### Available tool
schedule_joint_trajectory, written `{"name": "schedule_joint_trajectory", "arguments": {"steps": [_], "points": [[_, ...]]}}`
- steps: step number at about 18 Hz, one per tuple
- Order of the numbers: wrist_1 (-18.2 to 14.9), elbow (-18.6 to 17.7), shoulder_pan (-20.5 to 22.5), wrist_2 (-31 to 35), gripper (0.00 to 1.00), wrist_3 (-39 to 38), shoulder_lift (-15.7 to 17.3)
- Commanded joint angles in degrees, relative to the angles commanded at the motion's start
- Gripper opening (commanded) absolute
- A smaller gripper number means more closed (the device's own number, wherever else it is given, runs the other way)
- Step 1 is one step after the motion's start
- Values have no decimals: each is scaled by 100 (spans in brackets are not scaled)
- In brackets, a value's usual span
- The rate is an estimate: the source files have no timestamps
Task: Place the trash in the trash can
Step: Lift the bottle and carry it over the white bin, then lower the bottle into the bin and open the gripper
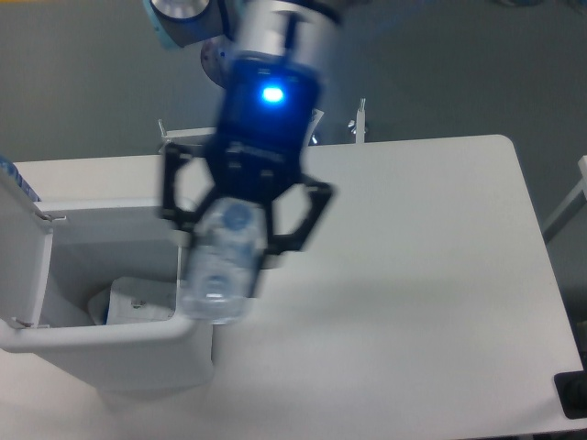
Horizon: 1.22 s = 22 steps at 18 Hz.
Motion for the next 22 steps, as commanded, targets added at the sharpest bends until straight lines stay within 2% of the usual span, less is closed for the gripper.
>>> {"name": "schedule_joint_trajectory", "arguments": {"steps": [3, 5, 11, 12, 13, 14, 19, 22], "points": [[237, -280, -343, 9, 60, 334, -88], [360, -430, -405, 9, 60, 352, -97], [370, -747, -633, 9, 61, 352, -132], [361, -791, -634, 9, 64, 352, -132], [361, -800, -634, 9, 78, 343, -132], [361, -800, -634, 9, 97, 352, -123], [361, -782, -529, 9, 100, 291, -53], [352, -756, -274, 44, 100, 291, -27]]}}
